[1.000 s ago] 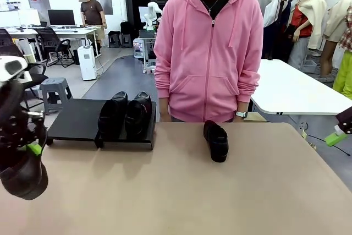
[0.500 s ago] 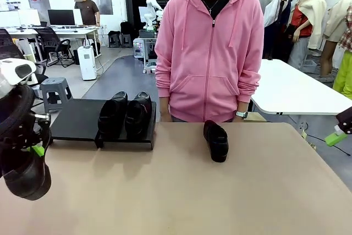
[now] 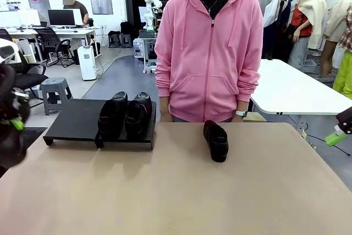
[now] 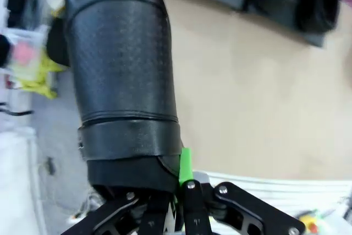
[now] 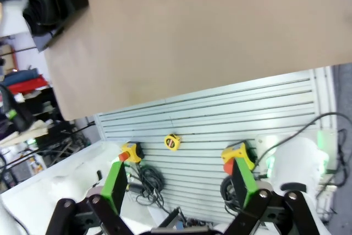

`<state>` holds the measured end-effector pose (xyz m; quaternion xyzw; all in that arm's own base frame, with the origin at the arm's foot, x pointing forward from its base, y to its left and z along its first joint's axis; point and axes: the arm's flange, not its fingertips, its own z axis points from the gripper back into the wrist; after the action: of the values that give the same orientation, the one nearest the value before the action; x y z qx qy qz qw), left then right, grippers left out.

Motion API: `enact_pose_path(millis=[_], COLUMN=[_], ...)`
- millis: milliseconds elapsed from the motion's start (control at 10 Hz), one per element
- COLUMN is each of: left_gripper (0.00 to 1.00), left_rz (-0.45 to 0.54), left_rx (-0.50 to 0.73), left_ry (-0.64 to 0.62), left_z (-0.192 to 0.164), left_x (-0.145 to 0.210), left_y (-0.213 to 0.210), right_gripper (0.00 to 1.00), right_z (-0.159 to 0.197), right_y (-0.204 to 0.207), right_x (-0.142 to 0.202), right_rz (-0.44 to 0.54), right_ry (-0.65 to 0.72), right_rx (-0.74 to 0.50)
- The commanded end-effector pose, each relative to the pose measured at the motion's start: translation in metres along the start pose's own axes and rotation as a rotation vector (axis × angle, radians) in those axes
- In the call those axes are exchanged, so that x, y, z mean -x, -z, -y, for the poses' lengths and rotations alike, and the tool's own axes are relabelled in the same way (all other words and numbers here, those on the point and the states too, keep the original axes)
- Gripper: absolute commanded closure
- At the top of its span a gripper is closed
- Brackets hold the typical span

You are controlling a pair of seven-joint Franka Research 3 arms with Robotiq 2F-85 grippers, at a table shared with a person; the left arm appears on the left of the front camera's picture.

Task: Organize the shoes by placing them on the stand.
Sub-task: Place the Shoe from the middle of the table onto the Shoes Stand.

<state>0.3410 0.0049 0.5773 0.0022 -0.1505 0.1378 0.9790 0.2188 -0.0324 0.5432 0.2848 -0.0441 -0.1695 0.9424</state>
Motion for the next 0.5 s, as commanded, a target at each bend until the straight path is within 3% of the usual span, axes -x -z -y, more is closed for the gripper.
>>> enact_pose_path(millis=[0,300,400], left_gripper=[1.00,1.00,1.00], left_rz=[-0.033,-0.002,0.021], left_rx=[-0.059,-0.131,-0.100], left_ry=[0.288,0.517,0.505], left_z=[0.005,0.001,0.003], left_x=[-0.103,-0.185,-0.206], left_y=[0.002,0.057,0.082], right_gripper=[0.00,0.00,0.00], right_z=[-0.005,-0.005,-0.005], right_y=[-0.003,-0.003,-0.003], right_x=[0.001,0.001,0.001], right_rz=[-0.005,-0.005,-0.005], right_ry=[0.011,0.011,0.011], right_rx=[-0.032,-0.032,-0.032])
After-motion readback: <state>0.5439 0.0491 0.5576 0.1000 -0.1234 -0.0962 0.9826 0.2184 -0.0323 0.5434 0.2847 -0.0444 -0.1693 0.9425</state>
